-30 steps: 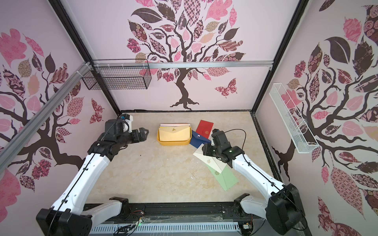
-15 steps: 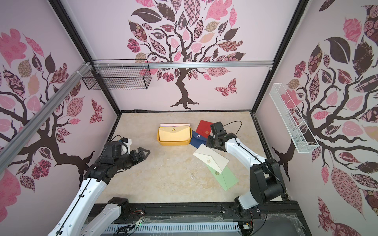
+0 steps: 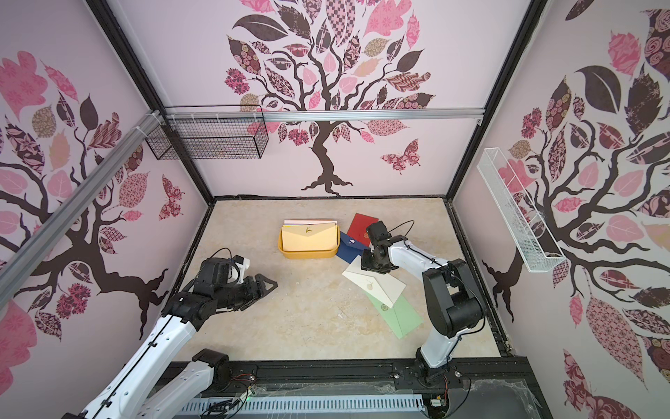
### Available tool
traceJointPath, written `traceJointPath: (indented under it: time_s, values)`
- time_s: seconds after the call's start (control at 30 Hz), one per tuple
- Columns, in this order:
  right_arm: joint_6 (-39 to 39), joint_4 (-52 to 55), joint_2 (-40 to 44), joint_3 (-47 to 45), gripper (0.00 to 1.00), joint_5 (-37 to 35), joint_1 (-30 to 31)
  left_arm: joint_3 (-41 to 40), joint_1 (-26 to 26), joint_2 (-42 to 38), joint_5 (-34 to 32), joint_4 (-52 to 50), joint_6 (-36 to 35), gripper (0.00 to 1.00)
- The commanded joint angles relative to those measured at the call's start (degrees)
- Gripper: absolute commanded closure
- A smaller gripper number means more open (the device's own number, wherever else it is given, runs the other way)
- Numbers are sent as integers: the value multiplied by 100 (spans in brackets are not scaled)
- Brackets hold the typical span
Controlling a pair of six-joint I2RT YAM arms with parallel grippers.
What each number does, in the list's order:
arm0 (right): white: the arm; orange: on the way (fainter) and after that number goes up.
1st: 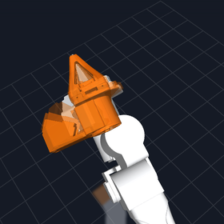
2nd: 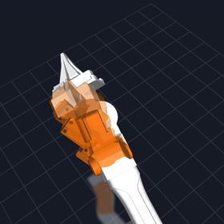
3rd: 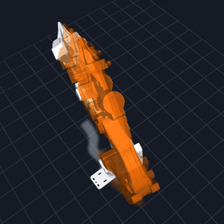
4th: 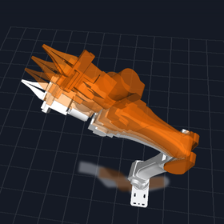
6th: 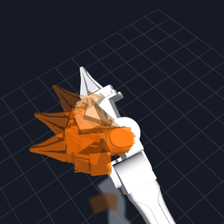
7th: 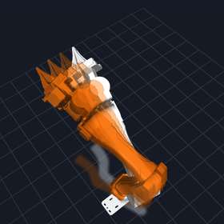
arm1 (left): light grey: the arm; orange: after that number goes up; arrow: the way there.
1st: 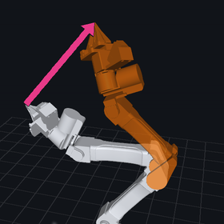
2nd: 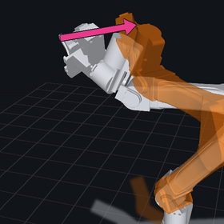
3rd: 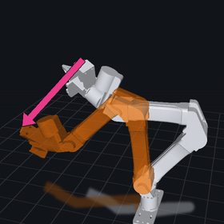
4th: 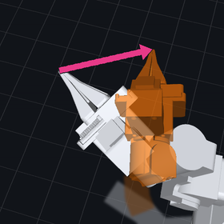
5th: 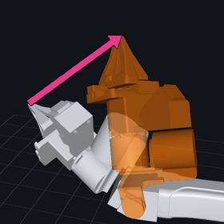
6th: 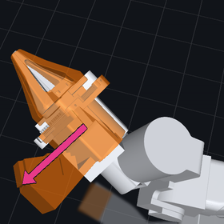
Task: Put the sealed envelopes into the storage box
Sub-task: Pick up the envelope from the center of the board.
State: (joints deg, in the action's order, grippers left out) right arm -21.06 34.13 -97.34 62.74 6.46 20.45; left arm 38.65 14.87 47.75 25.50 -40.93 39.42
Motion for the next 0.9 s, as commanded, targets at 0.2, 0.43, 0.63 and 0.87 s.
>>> traceJointPath:
  time_s: [0.2, 0.43, 0.63, 0.87]
  values:
    - [291, -127, 71, -654, 48, 397, -11, -179, 86, 33, 34, 304, 83, 23]
    - [235, -239, 456, -1077, 50, 892, -10, -205, 95, 25, 39, 324, 86, 23]
    - [164, -241, 775, -1194, 54, 1200, -6, -236, 112, 4, 42, 335, 104, 23]
    - [190, -273, 775, -1248, 70, 1456, -8, -233, 122, 65, 61, 334, 94, 23]
